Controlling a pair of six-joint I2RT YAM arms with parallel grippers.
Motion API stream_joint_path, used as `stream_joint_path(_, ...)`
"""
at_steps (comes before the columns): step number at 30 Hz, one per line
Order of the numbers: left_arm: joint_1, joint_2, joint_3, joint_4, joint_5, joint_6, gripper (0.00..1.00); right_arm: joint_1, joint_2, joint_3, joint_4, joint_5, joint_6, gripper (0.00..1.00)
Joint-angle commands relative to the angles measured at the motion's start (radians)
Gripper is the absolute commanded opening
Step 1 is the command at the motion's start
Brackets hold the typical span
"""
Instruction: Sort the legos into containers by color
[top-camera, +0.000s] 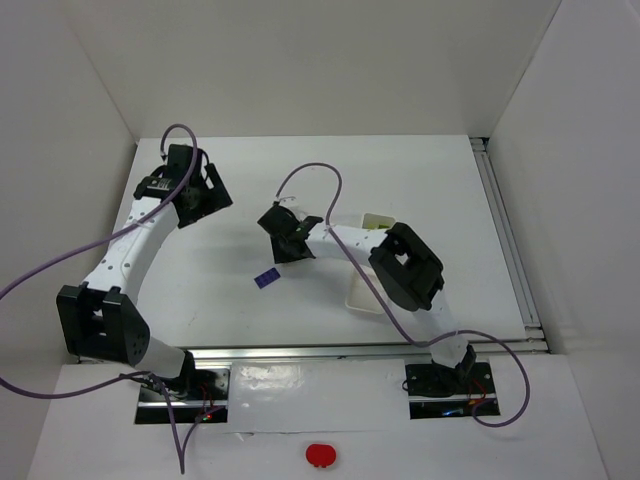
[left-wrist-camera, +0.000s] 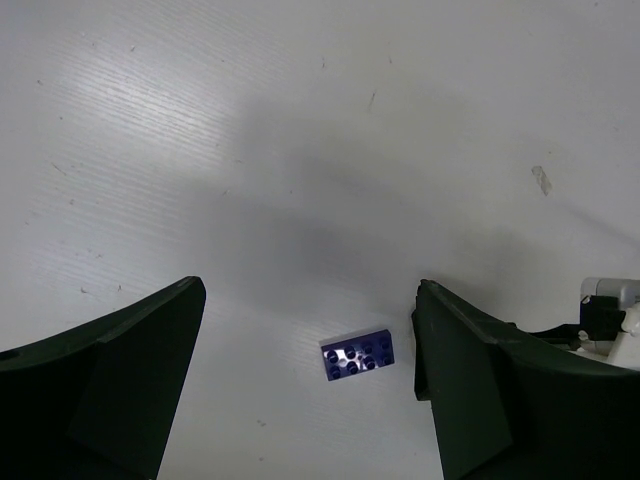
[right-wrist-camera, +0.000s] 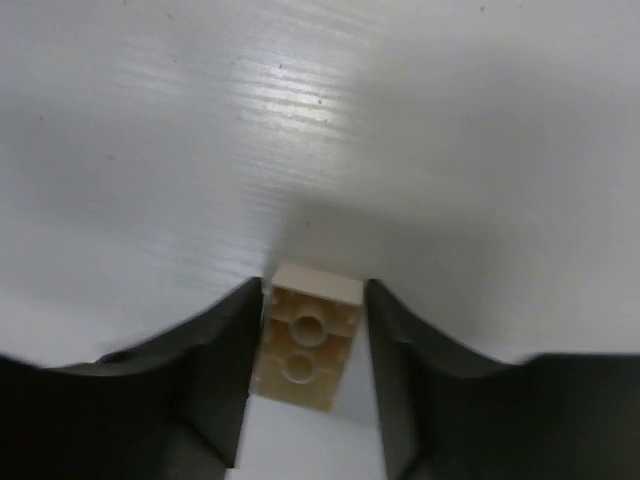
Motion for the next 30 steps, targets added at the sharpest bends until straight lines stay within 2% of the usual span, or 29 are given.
stream_joint_path(1, 0.007, -0.027, -0.005, 0.023, 0.013, 0.016, 0.96, 0.019, -0.012, 0.039, -0.028, 0.095, 0.046, 0.44)
stream_joint_path(4, 0.007, -0.027, -0.005, 0.023, 0.013, 0.016, 0.96, 0.02, -0.107, -0.029, -0.005, 0.164, 0.055, 0.27)
stream_joint_path(8, 0.007, -0.018, -0.015, 0.023, 0.013, 0.025, 0.96, 0.01, -0.273, -0.157, 0.016, 0.268, 0.081, 0.27)
stream_joint_path(14, 0.007, 0.002, -0.015, 0.032, 0.041, 0.025, 0.96, -0.083, -0.537, -0.368, 0.016, 0.394, 0.14, 0.27)
stream_joint_path(19, 0.007, 0.011, -0.015, 0.043, 0.061, 0.025, 0.96, -0.138, -0.641, -0.458, -0.051, 0.437, 0.202, 0.33)
stream_joint_path(23, 0.007, 0.011, -0.015, 0.043, 0.07, 0.025, 0.96, -0.171, -0.641, -0.495, -0.122, 0.456, 0.267, 0.33)
stream_joint_path(26, 0.007, 0.02, -0.015, 0.043, 0.07, 0.034, 0.96, -0.171, -0.65, -0.534, -0.113, 0.447, 0.267, 0.34)
stream_joint_path(30, 0.007, 0.02, -0.015, 0.043, 0.07, 0.034, 0.96, -0.171, -0.611, -0.532, -0.149, 0.471, 0.327, 0.52)
